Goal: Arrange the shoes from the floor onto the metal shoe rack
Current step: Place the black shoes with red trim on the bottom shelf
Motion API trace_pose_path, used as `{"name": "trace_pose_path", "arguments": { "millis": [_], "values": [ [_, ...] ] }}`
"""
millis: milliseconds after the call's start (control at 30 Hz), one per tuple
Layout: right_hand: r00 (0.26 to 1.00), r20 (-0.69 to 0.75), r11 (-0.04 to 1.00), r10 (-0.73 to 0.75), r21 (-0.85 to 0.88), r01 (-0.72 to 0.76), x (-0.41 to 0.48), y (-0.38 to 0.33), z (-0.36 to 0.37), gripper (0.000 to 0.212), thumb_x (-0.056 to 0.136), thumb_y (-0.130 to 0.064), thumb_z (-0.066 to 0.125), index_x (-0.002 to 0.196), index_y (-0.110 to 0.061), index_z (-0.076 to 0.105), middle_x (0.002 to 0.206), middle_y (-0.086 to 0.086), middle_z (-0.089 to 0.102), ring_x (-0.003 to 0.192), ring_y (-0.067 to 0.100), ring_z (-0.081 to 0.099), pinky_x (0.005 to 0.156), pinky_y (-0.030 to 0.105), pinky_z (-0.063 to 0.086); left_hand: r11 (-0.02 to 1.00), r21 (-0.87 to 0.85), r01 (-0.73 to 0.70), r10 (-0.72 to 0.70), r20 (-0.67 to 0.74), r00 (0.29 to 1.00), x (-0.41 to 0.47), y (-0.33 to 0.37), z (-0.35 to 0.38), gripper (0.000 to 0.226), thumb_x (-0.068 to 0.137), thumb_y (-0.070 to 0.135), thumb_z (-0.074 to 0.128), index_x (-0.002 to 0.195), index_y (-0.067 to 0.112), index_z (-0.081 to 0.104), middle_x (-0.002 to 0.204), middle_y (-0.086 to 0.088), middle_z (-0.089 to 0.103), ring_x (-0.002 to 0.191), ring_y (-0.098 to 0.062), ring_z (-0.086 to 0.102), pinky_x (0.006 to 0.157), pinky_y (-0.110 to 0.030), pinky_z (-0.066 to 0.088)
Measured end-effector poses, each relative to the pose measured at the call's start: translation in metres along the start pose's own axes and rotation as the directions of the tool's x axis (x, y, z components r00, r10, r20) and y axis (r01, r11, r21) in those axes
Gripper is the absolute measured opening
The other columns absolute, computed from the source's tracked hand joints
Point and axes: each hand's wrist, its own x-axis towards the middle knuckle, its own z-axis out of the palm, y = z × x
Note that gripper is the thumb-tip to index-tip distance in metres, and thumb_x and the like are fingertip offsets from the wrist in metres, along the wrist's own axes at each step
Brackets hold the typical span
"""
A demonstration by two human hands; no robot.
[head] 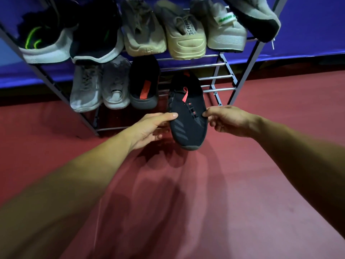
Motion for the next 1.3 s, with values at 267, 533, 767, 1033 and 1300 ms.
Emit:
{"name": "trace_pose_path", "arguments": {
  "millis": [267, 533, 767, 1033, 1300],
  "values": [
    [0.992, -0.091, 0.991, -0.085, 0.099, 0.094, 0.034, -0.021, 0.019, 0.025, 0.091, -0.024, 0.067, 0.067, -0.023, 0.058, 0.064, -0.003, 0.051, 0.055, 0.007, 0.046, 0.057, 0.025, 0.030, 0.997, -0.059, 0.053, -0.054, -0.009, 0.999, 0.012, 0.004, -0.004, 0.017, 0.083, 0.040, 0.074, 0.094, 0.027, 0.073, 0.097, 0.002, 0.072, 0.076, -0.009, 0.060, 0.065, -0.026, 0.037],
    [0.957, -0.263, 0.945, -0.126, 0.260, 0.196, 0.055, -0.036, 0.031, 0.014, 0.088, -0.027, 0.076, 0.089, -0.016, 0.067, 0.064, -0.005, 0.060, 0.052, 0.007, 0.044, 0.043, 0.018, 0.024, 0.897, -0.435, 0.077, -0.089, -0.007, 0.996, 0.029, 0.005, -0.009, 0.015, 0.083, 0.017, 0.072, 0.078, 0.023, 0.059, 0.070, 0.005, 0.063, 0.068, -0.010, 0.053, 0.062, -0.025, 0.033],
    [0.993, -0.111, 0.989, -0.039, 0.138, 0.054, 0.050, -0.026, 0.013, 0.018, 0.083, -0.037, 0.078, 0.093, -0.025, 0.069, 0.074, -0.003, 0.062, 0.052, 0.006, 0.042, 0.047, 0.022, 0.020, 0.855, -0.518, 0.035, -0.064, -0.039, 0.997, 0.037, -0.014, 0.006, 0.018, 0.088, 0.013, 0.067, 0.077, 0.027, 0.067, 0.086, 0.005, 0.064, 0.070, -0.010, 0.052, 0.063, -0.025, 0.033],
    [0.993, 0.121, 0.984, -0.009, 0.180, -0.013, 0.048, -0.032, 0.023, 0.030, 0.086, -0.010, 0.068, 0.058, -0.022, 0.063, 0.061, -0.006, 0.050, 0.058, 0.007, 0.047, 0.055, 0.023, 0.029, 0.815, -0.580, 0.012, -0.071, -0.080, 0.994, 0.042, -0.009, 0.008, 0.016, 0.084, 0.024, 0.076, 0.086, 0.027, 0.061, 0.080, 0.005, 0.063, 0.072, -0.010, 0.052, 0.062, -0.025, 0.034],
    [0.985, -0.153, 0.980, -0.077, 0.168, 0.103, 0.053, -0.037, 0.040, 0.024, 0.081, -0.007, 0.077, 0.065, -0.016, 0.061, 0.054, -0.004, 0.056, 0.052, 0.008, 0.045, 0.046, 0.020, 0.030, 0.795, -0.607, -0.026, -0.108, -0.183, 0.977, 0.049, 0.005, 0.023, 0.024, 0.080, 0.031, 0.081, 0.099, 0.026, 0.067, 0.078, 0.005, 0.061, 0.061, -0.008, 0.050, 0.057, -0.024, 0.033]
  ]
}}
